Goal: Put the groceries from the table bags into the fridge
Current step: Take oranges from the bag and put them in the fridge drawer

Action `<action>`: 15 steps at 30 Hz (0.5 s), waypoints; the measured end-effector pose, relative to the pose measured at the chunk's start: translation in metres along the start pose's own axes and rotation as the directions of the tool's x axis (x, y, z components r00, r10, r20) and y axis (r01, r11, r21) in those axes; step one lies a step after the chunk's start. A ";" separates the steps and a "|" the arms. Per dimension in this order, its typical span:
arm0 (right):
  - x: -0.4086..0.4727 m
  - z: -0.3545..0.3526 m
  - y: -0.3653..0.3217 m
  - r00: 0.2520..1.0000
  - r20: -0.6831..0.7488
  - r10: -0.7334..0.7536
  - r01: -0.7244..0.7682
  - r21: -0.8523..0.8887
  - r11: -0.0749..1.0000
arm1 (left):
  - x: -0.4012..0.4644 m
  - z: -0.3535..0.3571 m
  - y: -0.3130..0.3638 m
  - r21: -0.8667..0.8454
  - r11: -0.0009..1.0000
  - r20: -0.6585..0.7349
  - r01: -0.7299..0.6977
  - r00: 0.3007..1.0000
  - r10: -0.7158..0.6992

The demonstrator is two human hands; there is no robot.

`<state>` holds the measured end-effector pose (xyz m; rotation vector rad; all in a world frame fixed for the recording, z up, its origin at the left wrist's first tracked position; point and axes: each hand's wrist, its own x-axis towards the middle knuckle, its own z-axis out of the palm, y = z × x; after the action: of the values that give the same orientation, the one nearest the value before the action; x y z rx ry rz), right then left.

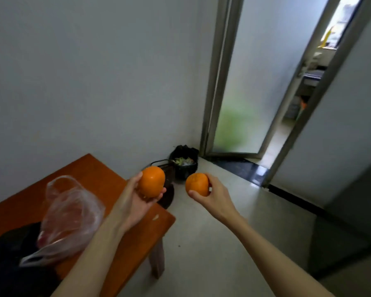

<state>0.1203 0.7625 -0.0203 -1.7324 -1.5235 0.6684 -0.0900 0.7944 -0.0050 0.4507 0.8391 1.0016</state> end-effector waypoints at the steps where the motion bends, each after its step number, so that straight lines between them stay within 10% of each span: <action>1: -0.015 -0.026 0.013 0.999 -0.041 0.021 -0.022 -0.004 1.000 | 0.001 0.021 -0.016 0.008 0.999 0.024 0.037 0.999 -0.037; 15: -0.290 -0.327 0.166 0.752 -0.538 0.381 -0.431 0.035 0.902 | -0.097 0.314 -0.307 0.458 0.818 0.349 0.348 0.776 -0.525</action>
<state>0.4270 0.4127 0.0226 -2.1240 -0.7998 0.2701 0.3004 0.5723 0.0192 0.7397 0.6490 0.2569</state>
